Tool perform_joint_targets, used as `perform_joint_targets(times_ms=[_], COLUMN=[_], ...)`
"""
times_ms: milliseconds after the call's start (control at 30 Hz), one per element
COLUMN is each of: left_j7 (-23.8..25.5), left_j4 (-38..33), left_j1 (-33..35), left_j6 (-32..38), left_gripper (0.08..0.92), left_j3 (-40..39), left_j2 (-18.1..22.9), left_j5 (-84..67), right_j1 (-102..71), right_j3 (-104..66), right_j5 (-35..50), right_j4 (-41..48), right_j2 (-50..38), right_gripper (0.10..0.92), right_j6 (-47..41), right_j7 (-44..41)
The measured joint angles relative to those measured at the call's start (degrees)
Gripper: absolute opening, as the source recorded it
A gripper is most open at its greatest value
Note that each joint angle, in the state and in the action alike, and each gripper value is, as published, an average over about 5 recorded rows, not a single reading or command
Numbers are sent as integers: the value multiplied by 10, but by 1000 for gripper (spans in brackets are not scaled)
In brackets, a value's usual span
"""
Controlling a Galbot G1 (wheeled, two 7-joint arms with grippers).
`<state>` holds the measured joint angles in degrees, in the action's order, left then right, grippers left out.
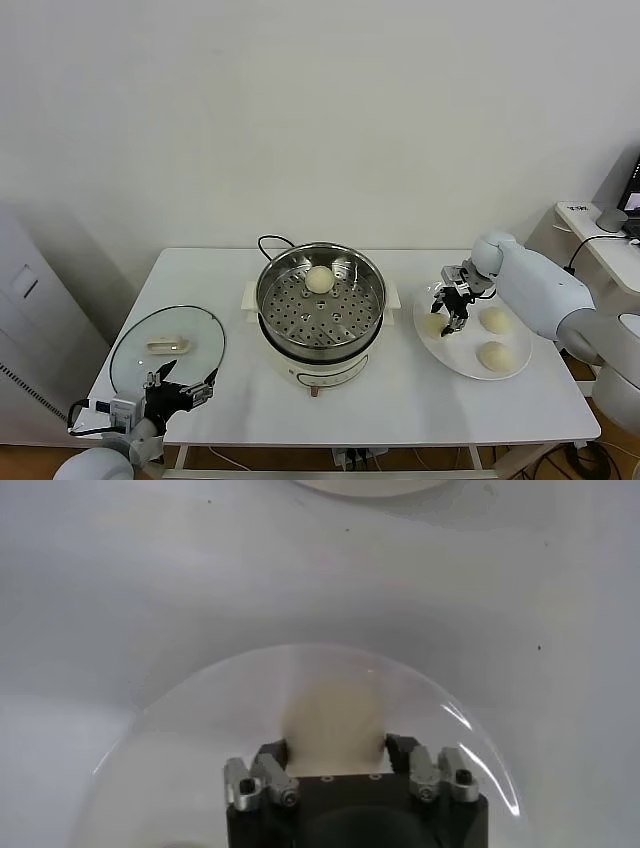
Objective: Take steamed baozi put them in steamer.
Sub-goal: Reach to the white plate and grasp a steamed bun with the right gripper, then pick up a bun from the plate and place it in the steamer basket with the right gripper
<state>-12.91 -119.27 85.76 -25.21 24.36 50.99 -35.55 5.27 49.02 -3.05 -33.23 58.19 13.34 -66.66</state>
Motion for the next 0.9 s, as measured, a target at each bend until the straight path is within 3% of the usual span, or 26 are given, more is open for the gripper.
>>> perform_joint_targets(times_ms=[367,900], left_j7=[-2,-6], left_j4=[-1,-5], left_j1=[5,0], left_j6=[-1,-6], left_gripper=[823,823], left_j3=[5,1], left_j2=[0,1], left_j5=[0,2], right_j1=[53,332], right_j3=[66,323], right_j5=[61,331], right_j4=[-61,-252], right_j2=[-33,-75], right_gripper=[484,484], right_j6=[-22,-128], right_j7=[-12,-15])
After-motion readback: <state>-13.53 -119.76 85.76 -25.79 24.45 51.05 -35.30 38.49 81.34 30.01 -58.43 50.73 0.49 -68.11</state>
